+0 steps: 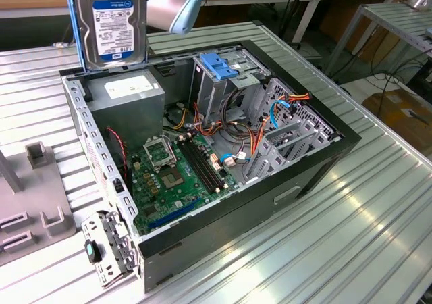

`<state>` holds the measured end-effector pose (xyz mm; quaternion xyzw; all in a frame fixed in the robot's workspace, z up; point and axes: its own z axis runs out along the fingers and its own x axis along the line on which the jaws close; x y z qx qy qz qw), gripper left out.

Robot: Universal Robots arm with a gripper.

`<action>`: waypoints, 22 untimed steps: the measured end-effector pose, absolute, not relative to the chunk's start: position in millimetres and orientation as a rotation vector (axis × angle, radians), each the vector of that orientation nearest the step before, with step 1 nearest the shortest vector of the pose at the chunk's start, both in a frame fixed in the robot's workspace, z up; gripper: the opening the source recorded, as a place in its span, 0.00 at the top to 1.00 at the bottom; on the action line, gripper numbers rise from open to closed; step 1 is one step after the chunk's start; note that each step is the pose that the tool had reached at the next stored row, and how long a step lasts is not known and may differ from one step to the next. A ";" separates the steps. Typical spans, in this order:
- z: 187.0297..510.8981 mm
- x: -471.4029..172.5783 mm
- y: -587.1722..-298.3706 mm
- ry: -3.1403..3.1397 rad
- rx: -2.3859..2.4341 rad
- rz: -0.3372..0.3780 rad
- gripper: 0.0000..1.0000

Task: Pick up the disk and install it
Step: 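Pick up the disk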

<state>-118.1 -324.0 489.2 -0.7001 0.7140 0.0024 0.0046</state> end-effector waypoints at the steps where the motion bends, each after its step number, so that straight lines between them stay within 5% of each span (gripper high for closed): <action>1: 489.2 -111.3 -324.0 2.237 -2.193 0.008 0.65; 22: 489.2 -55.0 -324.1 2.237 -2.193 0.008 0.65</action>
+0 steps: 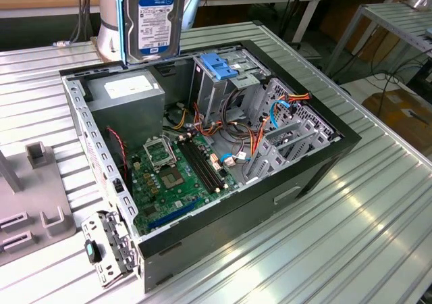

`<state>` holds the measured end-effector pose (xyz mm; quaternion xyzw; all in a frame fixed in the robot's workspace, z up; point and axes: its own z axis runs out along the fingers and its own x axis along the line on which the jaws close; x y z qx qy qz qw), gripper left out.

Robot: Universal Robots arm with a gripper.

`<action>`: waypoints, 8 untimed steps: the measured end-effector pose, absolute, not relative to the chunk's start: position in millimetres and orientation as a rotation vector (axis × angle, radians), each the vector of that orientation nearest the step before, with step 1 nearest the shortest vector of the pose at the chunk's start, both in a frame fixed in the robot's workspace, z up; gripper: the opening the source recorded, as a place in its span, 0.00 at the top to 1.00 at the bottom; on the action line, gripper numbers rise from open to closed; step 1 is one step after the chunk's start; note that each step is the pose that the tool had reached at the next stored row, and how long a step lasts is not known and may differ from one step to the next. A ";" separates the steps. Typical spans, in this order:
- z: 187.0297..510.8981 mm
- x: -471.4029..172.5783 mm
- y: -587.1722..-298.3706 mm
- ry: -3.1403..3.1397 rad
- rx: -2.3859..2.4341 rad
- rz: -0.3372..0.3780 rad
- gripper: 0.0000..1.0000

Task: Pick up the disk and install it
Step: 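Pick up the disk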

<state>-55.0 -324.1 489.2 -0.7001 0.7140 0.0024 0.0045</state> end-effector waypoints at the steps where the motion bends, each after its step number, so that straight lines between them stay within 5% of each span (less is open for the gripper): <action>1: 489.2 -53.8 -324.1 2.237 -2.193 0.008 0.65; 8: 489.2 -53.2 -324.1 2.237 -2.193 0.008 0.65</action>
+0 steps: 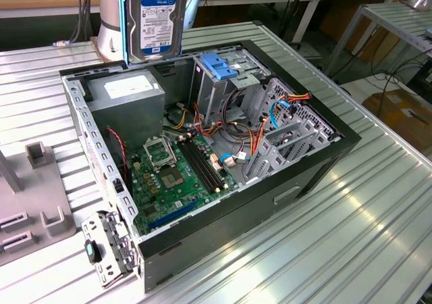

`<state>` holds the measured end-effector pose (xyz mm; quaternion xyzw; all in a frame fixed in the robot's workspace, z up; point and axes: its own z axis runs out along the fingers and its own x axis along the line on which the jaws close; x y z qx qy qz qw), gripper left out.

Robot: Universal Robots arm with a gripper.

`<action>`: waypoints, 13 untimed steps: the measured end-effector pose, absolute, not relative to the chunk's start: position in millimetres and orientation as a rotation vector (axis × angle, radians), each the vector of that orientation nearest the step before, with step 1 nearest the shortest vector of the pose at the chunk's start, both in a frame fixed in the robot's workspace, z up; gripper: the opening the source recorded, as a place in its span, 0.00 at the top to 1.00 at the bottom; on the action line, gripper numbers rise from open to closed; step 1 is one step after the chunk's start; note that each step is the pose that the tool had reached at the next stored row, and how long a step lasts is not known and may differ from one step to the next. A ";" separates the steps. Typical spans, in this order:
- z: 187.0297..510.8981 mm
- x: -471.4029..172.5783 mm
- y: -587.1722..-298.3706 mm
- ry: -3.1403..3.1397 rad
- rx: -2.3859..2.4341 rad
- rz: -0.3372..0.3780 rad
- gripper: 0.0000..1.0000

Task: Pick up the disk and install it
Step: 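Pick up the disk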

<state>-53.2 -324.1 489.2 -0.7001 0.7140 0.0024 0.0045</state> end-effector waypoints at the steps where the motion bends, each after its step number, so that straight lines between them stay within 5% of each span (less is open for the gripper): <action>1: 489.2 -52.1 -324.0 2.237 -2.193 0.008 0.65; 13: 489.2 -19.8 -324.1 2.237 -2.193 0.008 0.65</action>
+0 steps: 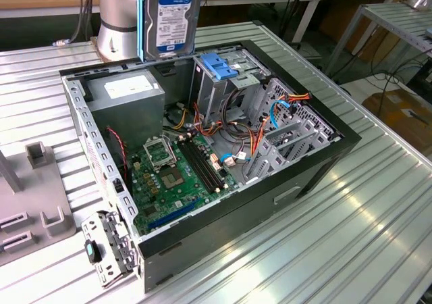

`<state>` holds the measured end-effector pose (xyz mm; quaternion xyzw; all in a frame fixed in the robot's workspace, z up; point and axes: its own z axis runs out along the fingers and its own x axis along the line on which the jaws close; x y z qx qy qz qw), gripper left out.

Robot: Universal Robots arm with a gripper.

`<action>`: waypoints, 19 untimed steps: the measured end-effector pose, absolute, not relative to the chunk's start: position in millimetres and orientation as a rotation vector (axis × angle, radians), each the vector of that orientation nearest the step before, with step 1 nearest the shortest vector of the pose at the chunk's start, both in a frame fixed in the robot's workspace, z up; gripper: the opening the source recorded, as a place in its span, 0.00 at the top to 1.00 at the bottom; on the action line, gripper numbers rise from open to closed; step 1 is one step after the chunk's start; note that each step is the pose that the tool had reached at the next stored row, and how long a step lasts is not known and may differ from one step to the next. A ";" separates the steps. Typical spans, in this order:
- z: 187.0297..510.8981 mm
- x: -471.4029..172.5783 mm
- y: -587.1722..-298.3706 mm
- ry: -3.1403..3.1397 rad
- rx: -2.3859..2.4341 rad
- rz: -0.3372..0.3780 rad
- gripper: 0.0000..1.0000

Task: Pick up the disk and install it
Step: 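Pick up the disk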

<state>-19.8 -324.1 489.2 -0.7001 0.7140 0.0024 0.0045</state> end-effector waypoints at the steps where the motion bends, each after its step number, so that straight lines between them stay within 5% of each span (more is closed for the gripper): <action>1: 489.2 -17.6 -324.1 2.237 -2.193 0.008 0.65; 19: 489.2 45.4 -324.0 2.237 -2.193 0.008 0.65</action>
